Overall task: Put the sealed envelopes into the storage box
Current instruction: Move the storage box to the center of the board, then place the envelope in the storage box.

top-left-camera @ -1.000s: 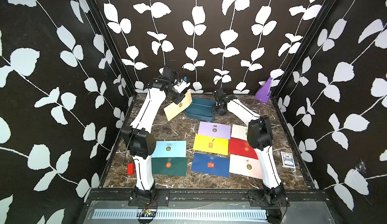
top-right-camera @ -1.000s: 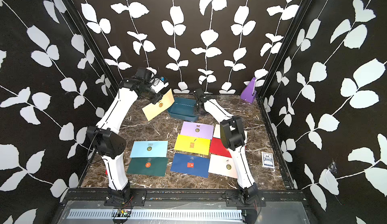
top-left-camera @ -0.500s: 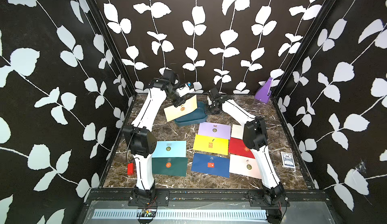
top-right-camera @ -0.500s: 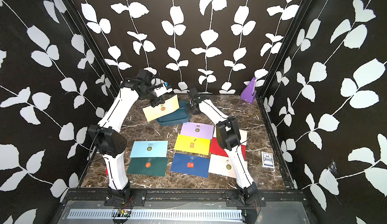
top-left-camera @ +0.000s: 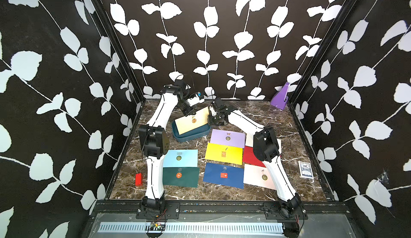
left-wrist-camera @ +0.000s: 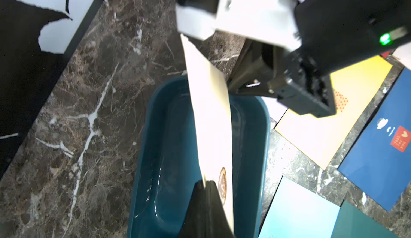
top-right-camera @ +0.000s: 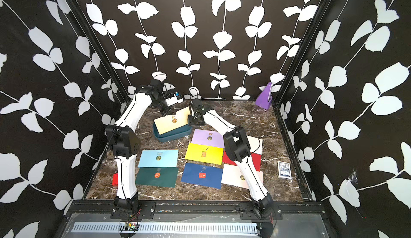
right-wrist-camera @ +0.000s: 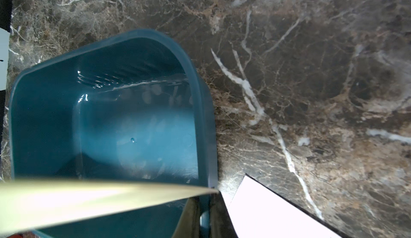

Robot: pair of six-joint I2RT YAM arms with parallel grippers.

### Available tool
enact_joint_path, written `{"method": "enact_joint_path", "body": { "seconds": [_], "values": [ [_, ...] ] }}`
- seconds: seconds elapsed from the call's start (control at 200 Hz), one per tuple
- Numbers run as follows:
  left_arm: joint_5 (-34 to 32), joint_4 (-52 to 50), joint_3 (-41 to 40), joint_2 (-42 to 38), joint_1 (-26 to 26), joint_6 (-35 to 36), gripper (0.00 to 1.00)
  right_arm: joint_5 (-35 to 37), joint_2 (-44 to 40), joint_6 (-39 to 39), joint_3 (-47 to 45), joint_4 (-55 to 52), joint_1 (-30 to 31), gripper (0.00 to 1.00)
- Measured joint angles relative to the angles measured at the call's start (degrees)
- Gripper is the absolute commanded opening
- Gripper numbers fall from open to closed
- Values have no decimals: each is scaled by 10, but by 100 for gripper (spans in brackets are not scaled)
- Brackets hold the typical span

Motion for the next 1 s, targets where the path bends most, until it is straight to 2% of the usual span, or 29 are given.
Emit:
{"method": "enact_joint_path", "body": {
  "seconds": [0.4, 0.705, 0.865, 1.0],
  "values": [
    [-16, -23, -4, 0, 13, 17, 0, 0, 0, 2, 0, 2, -1, 11],
    [-14, 57, -57, 4, 14, 2, 0, -1, 0, 1, 0, 2, -1, 11],
    [-13, 102, -57, 15, 14, 0, 0, 0, 0, 2, 0, 2, 3, 11],
    [-25, 100, -33, 39, 14, 12, 0, 1, 0, 10, -5, 10, 4, 12]
  ]
}}
